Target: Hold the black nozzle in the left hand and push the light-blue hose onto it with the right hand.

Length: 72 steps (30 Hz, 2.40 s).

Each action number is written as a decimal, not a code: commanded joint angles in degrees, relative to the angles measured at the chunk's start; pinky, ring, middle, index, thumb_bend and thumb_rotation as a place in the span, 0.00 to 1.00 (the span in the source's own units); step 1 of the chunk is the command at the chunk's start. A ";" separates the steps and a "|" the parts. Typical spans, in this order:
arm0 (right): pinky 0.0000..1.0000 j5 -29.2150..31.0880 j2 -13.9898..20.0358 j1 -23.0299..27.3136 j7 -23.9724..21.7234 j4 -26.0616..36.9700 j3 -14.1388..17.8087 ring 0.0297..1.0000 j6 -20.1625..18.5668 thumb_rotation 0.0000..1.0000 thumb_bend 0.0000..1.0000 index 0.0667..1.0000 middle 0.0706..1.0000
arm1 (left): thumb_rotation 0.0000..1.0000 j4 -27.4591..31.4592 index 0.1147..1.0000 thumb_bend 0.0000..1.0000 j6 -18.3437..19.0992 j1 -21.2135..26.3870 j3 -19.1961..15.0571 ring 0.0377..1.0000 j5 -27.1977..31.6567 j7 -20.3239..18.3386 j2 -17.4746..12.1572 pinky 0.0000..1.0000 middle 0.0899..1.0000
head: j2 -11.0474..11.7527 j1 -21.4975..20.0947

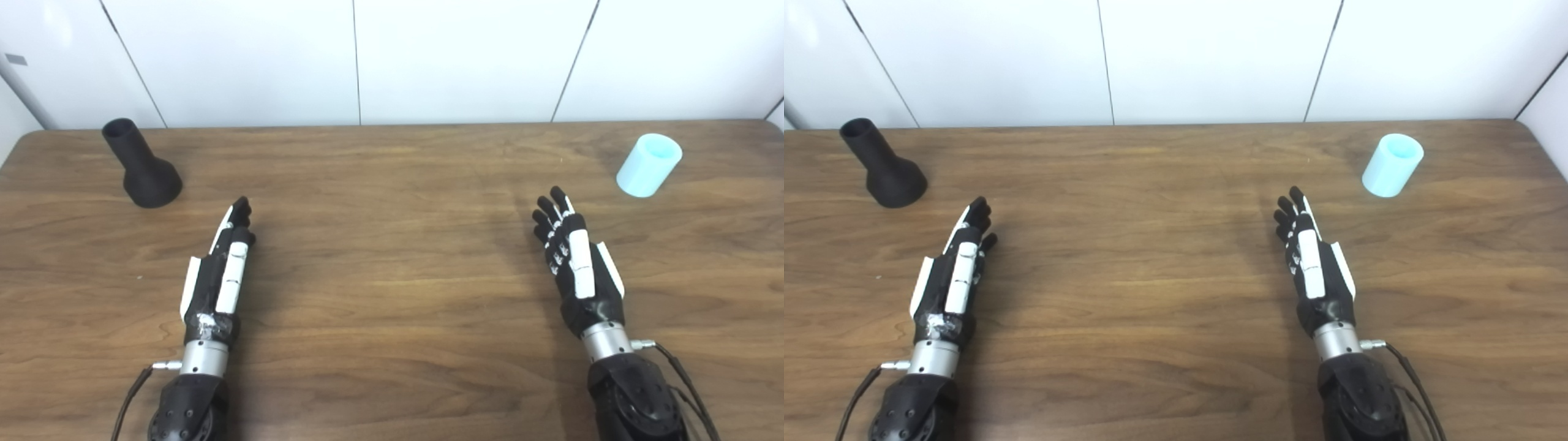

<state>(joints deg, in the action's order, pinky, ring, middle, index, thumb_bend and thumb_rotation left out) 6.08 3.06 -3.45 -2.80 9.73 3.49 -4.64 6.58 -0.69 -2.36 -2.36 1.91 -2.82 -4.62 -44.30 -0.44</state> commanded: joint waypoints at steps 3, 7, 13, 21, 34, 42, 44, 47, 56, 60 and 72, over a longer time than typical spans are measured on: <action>0.99 0.09 0.37 0.85 -0.14 1.43 0.00 0.96 0.05 1.00 0.55 0.99 0.96 | 0.85 -2.60 0.96 0.55 0.42 -0.72 0.52 1.00 -0.09 -0.13 0.30 1.00 0.97 | -0.03 0.00; 0.99 0.33 0.34 0.86 -0.24 1.27 0.04 0.96 0.31 1.00 0.55 0.99 0.96 | 0.85 -2.61 0.96 0.55 0.39 -0.76 0.50 1.00 -0.02 -0.16 0.27 1.00 0.98 | -0.13 -0.03; 0.99 0.26 0.22 0.82 -0.08 1.59 0.04 0.96 0.01 1.00 0.54 0.99 0.96 | 0.86 -2.56 0.97 0.55 0.54 -0.65 0.54 1.00 -0.05 -0.23 0.20 1.00 0.97 | -0.13 -0.03; 0.99 0.24 0.35 0.74 -0.15 1.91 0.01 0.96 -0.40 1.00 0.54 0.99 0.96 | 0.86 -2.25 0.96 0.55 0.71 -0.85 0.58 1.00 -0.24 -0.10 0.30 1.00 0.97 | -0.15 0.13; 1.00 1.79 1.66 0.38 -1.31 -1.49 1.07 0.96 2.50 1.00 0.54 1.00 0.97 | 0.79 -3.93 0.95 0.57 -1.64 -1.43 1.60 1.00 -1.56 0.53 1.64 1.00 0.96 | 4.80 7.53; 0.99 4.19 3.86 0.61 -4.01 -5.94 1.99 0.98 7.34 1.00 0.52 1.00 1.00 | 0.80 -6.22 0.96 0.51 -3.31 -1.66 3.54 1.00 -5.77 2.23 3.13 1.00 0.96 | 10.09 14.62; 0.99 5.10 4.43 0.64 -4.75 -6.80 2.27 0.99 7.88 1.00 0.53 1.00 1.00 | 0.81 -6.88 0.96 0.49 -3.63 -1.63 4.07 1.00 -6.96 2.83 3.48 1.00 0.96 | 11.61 16.17; 1.00 6.02 4.81 0.67 -4.97 -7.14 2.71 0.98 7.72 1.00 0.55 1.00 1.00 | 0.82 -7.80 0.96 0.48 -4.14 -1.60 4.39 1.00 -7.72 3.39 4.20 1.00 0.96 | 12.66 17.25; 1.00 7.36 5.10 0.60 -5.48 -6.24 3.22 0.98 6.78 1.00 0.54 1.00 0.99 | 0.74 -9.05 0.96 0.54 -4.17 -1.09 4.21 1.00 -8.26 4.39 5.96 1.00 0.97 | 12.89 18.68; 1.00 7.64 5.28 0.43 -5.43 -5.57 3.46 0.98 6.48 1.00 0.52 1.00 0.99 | 0.74 -8.42 0.96 0.59 -4.30 -1.08 4.28 1.00 -9.63 5.46 6.11 1.00 0.97 | 12.70 18.97; 1.00 7.99 5.31 0.18 -5.85 -5.17 3.10 0.98 6.27 1.00 0.53 1.00 0.99 | 0.50 -0.74 0.94 0.64 -3.54 0.00 1.57 0.98 -10.38 8.64 6.56 0.99 0.95 | 13.32 19.73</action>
<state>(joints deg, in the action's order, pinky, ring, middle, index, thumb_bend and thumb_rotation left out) 13.58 8.13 -3.02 -8.40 4.06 6.41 1.62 5.41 -3.33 -0.91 -0.48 -8.67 4.58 1.75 -30.94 19.25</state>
